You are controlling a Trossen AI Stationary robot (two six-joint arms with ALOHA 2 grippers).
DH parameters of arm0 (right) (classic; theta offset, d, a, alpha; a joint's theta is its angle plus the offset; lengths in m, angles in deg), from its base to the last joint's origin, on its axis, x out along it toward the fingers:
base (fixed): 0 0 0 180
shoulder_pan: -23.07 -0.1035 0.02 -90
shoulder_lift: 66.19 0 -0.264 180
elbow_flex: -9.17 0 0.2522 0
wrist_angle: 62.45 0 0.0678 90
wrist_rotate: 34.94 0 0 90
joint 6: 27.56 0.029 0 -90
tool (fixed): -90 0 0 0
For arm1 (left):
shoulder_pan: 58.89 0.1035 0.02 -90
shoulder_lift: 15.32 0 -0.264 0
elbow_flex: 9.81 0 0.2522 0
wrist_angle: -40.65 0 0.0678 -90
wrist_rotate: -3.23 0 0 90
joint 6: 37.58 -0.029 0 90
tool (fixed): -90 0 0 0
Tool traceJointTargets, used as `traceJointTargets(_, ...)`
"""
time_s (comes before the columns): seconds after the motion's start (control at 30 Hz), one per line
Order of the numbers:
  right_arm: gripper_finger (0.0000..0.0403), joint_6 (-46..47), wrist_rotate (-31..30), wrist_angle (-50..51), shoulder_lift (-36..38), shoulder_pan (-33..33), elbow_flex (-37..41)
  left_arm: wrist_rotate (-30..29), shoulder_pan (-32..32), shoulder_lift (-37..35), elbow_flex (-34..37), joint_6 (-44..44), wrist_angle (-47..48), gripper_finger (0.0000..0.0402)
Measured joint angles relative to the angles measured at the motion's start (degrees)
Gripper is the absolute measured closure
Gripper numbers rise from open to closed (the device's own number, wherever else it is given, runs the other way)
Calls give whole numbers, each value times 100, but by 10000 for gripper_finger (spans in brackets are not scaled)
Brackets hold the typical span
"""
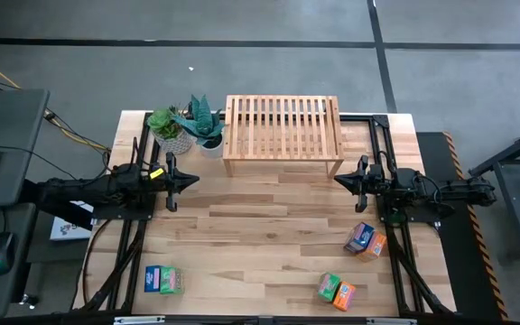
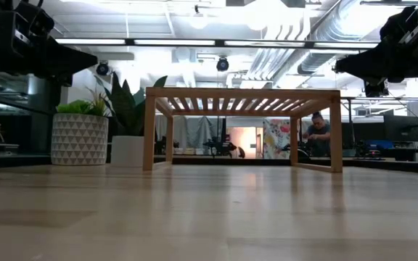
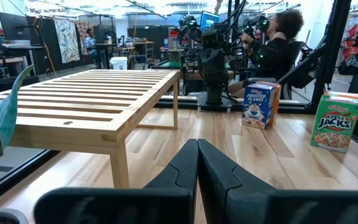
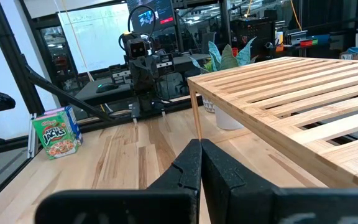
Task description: Stack cereal on shelf
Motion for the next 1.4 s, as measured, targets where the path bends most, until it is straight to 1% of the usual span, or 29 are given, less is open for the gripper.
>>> traceJointTargets(0.57,402,0,0,0,-1,1,-1,0,-2,0,0,2,-16,401)
traceJointTargets(0.67,402,1,1,1,-1,0,0,2,-2,0,-2,222,-115,401)
traceJointTargets(0.73,402,1,-1,2,-2,1,0,-1,0,0,0,488,-356,401)
traceJointTargets(0.83,402,1,-1,0,-2,-1,0,-9,1,65,0,891,-1267,401)
traceJointTargets(0.93,402,-1,1,2,-1,-1,0,261,-47,339,-2,1106,-2070,397)
traceJointTargets(1.03,402,0,0,1,0,0,0,384,-168,823,-56,1090,-2351,376)
traceJointTargets(1.17,402,1,1,2,0,1,0,491,-404,1669,-442,998,-2348,325)
traceJointTargets(1.3,402,-1,-1,2,-1,1,0,955,-763,2553,-1176,839,-2304,260)
traceJointTargets(1.4,402,-1,1,2,-2,1,0,1109,-1134,3194,-1905,681,-1807,217)
